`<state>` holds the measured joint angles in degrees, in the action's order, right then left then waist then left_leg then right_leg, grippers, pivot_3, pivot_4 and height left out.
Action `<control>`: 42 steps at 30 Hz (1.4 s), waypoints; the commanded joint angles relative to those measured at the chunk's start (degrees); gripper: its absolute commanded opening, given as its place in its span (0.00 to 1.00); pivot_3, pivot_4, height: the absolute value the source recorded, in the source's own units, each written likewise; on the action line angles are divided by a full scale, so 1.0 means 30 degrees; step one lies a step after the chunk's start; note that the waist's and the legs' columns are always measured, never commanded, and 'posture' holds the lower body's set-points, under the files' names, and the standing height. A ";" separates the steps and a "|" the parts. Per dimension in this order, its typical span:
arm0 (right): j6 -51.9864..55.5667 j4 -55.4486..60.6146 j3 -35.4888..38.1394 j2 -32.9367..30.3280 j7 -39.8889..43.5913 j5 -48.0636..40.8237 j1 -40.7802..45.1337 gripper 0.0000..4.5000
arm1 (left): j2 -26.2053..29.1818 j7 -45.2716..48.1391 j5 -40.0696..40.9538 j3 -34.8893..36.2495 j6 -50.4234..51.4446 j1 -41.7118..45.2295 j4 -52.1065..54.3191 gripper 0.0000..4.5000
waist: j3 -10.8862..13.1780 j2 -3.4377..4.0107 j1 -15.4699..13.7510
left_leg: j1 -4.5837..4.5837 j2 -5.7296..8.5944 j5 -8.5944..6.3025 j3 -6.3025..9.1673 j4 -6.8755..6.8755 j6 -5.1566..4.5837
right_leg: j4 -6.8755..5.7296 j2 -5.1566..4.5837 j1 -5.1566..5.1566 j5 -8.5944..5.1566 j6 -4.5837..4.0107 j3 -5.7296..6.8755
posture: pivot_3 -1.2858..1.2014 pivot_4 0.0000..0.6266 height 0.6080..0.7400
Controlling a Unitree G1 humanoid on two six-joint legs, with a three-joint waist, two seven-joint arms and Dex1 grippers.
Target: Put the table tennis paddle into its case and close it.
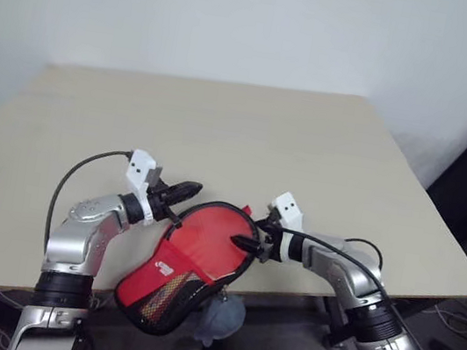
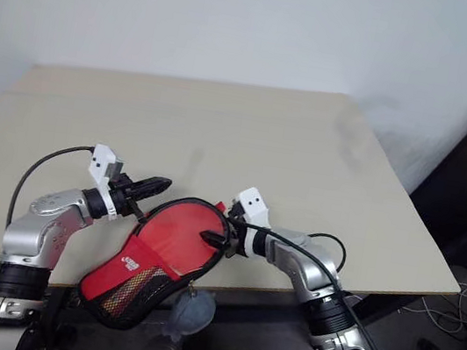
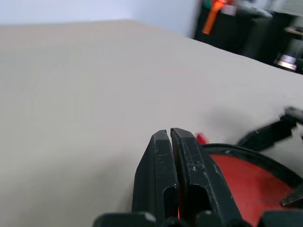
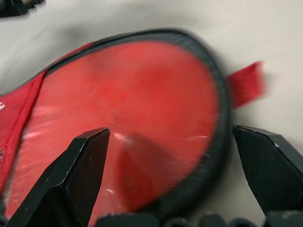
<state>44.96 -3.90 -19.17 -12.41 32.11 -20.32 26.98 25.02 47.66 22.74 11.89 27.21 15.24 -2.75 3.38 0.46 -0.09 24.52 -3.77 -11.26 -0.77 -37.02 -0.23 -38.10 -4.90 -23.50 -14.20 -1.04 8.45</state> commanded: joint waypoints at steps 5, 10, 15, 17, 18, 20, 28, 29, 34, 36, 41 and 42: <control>-0.1228 -0.1438 0.0647 0.1361 -0.0091 0.0649 0.0257 0.59 | 0.0124 -0.1636 0.1603 0.2282 -0.0035 -0.0865 0.0729 0.00 | -0.0002 -0.0006 0.0048 | -0.0008 -0.0027 -0.0030 -0.0008 -0.0019 0.0052 | 0.0002 0.0024 -0.0008 0.0045 -0.0040 -0.0012 | 0.52 0.00 0.75; -0.1250 -0.1693 0.0955 0.1701 0.0164 0.0868 0.0371 0.19 | -0.0097 -0.2274 0.1924 0.2575 -0.0233 -0.1893 0.0827 0.00 | -0.0004 -0.0009 0.0057 | -0.0004 -0.0036 0.0014 -0.0054 0.0014 -0.0022 | -0.0001 0.0046 -0.0016 0.0057 -0.0051 -0.0065 | 0.52 0.00 0.75; -0.0813 -0.1836 0.1719 0.2097 0.0449 0.0353 0.0799 0.01 | -0.0342 -0.2695 0.2102 0.2510 -0.0477 -0.2283 0.0709 0.00 | -0.0005 -0.0011 0.0050 | -0.0006 -0.0035 0.0011 -0.0074 0.0012 -0.0015 | 0.0000 0.0045 -0.0023 0.0063 -0.0061 -0.0083 | 0.52 0.00 0.75; -0.0992 -0.2360 0.2308 0.2317 0.0143 0.0416 0.1259 0.01 | -0.0445 -0.2891 0.2099 0.2448 -0.0524 -0.2418 0.0766 0.00 | -0.0004 -0.0009 0.0060 | -0.0009 -0.0037 0.0011 -0.0077 0.0009 -0.0014 | 0.0000 0.0044 -0.0024 0.0071 -0.0075 -0.0084 | 0.52 0.00 0.75; -0.1513 -0.3012 0.2731 0.2412 -0.0375 0.0731 0.1657 0.01 | -0.0486 -0.2986 0.2111 0.2460 -0.0540 -0.2486 0.0784 0.00 | -0.0004 -0.0009 0.0055 | -0.0009 -0.0039 0.0012 -0.0086 0.0009 -0.0014 | -0.0001 0.0046 -0.0030 0.0075 -0.0079 -0.0090 | 0.52 0.00 0.75; -0.2617 -0.4342 0.3423 0.2565 -0.1224 0.1292 0.2424 0.01 | -0.0477 -0.3075 0.2143 0.2561 -0.0602 -0.2594 0.0741 0.00 | -0.0002 -0.0009 0.0041 | -0.0006 -0.0042 0.0014 -0.0082 0.0009 -0.0016 | -0.0002 0.0053 -0.0033 0.0078 -0.0082 -0.0089 | 0.52 0.00 0.75; -0.7226 -1.2581 0.6403 0.2833 -0.5929 0.2402 0.6858 0.01 | -0.0447 -0.3721 0.2406 0.3391 -0.0801 -0.3346 0.0906 0.00 | 0.0021 0.0014 -0.0047 | 0.0010 -0.0012 0.0047 -0.0118 -0.0026 -0.0015 | 0.0041 0.0020 -0.0055 0.0212 -0.0059 -0.0103 | 0.52 0.00 0.75; -0.7627 -1.3391 0.6516 0.2861 -0.6114 0.2564 0.7224 0.01 | -0.0468 -0.3808 0.2426 0.3453 -0.0832 -0.3515 0.1029 0.00 | 0.0021 0.0013 -0.0026 | 0.0014 -0.0012 0.0048 -0.0128 -0.0027 -0.0016 | 0.0054 0.0021 -0.0056 0.0224 -0.0060 -0.0113 | 0.52 0.00 0.75; -0.9047 -1.5978 0.6350 0.3165 -0.6270 0.3651 0.8058 0.01 | -0.0590 -0.4460 0.2637 0.3854 -0.1006 -0.4312 0.1608 0.00 | 0.0015 0.0004 0.0042 | 0.0025 -0.0012 0.0089 -0.0207 0.0035 -0.0087 | 0.0058 0.0035 -0.0085 0.0233 -0.0047 -0.0217 | 0.52 0.00 0.75; -0.9010 -1.6066 0.6508 0.3333 -0.5570 0.3438 0.8078 0.06 | -0.0557 -0.4793 0.2729 0.4073 -0.1039 -0.4570 0.1770 0.00 | 0.0015 0.0003 0.0051 | 0.0021 -0.0023 0.0096 -0.0222 0.0034 -0.0099 | 0.0053 0.0045 -0.0091 0.0236 -0.0048 -0.0238 | 0.52 0.00 0.75; -0.9119 -1.4637 0.7197 0.3206 -0.4324 0.2855 0.7978 0.39 | -0.0145 -0.5207 0.2914 0.4929 -0.1140 -0.5024 0.1730 0.00 | 0.0015 0.0004 0.0060 | 0.0019 -0.0040 0.0094 -0.0284 0.0031 -0.0096 | 0.0039 0.0054 -0.0141 0.0252 -0.0066 -0.0297 | 0.52 0.00 0.75; -0.9107 -1.4158 0.7368 0.3063 -0.4133 0.2732 0.7950 0.47 | -0.0027 -0.5226 0.2941 0.5147 -0.1148 -0.5075 0.1699 0.00 | 0.0015 0.0004 0.0060 | 0.0024 -0.0041 0.0095 -0.0297 0.0039 -0.0098 | 0.0039 0.0056 -0.0164 0.0253 -0.0064 -0.0310 | 0.52 0.00 0.75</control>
<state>18.88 -51.10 1.66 -2.79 18.35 -10.78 49.45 23.50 32.26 30.33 25.18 25.11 -0.13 0.46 3.42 0.47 0.09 24.61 -3.90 -10.97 -1.71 -36.90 -0.53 -37.99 -4.73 -24.02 -13.44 -1.24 7.47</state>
